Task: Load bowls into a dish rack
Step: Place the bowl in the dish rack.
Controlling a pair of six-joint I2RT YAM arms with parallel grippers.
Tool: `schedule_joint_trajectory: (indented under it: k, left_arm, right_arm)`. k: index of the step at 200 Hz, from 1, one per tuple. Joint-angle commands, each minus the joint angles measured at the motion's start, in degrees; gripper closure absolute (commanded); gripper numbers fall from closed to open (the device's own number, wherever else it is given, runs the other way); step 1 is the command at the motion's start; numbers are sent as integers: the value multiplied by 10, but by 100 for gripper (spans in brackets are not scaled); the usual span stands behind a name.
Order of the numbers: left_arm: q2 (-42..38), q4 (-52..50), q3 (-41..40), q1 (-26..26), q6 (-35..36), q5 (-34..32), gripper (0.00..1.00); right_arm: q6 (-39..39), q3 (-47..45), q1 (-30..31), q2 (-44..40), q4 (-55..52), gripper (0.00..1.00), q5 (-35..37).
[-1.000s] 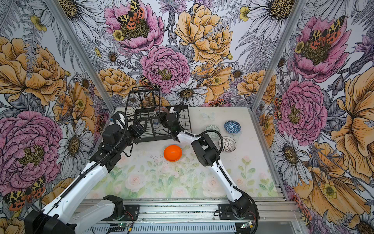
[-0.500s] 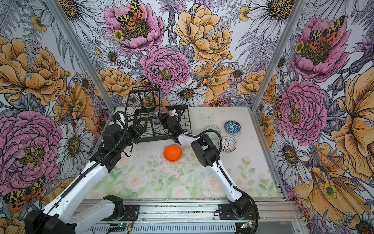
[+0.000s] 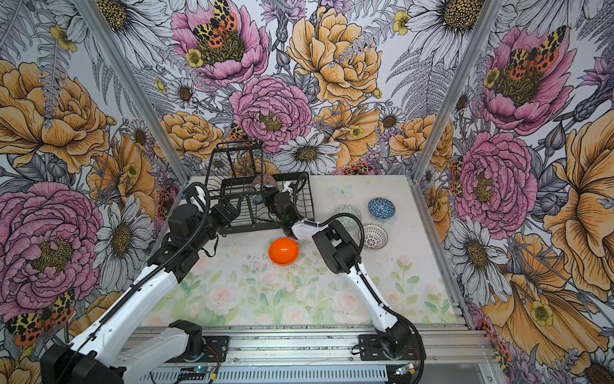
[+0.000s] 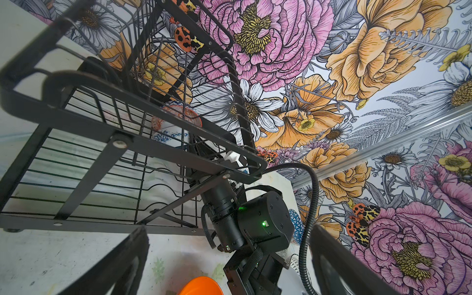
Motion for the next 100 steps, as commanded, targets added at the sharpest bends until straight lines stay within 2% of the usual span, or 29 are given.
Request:
schedule_joint_trajectory:
  k: [1, 100]
  left_arm:
    - [1, 9, -3, -2, -5, 8, 1]
    - [0, 8, -3, -3, -5, 6, 1]
  right_arm:
    - [10, -14, 7, -19, -35, 97, 7]
    - [42, -27, 12, -22, -66, 92, 29]
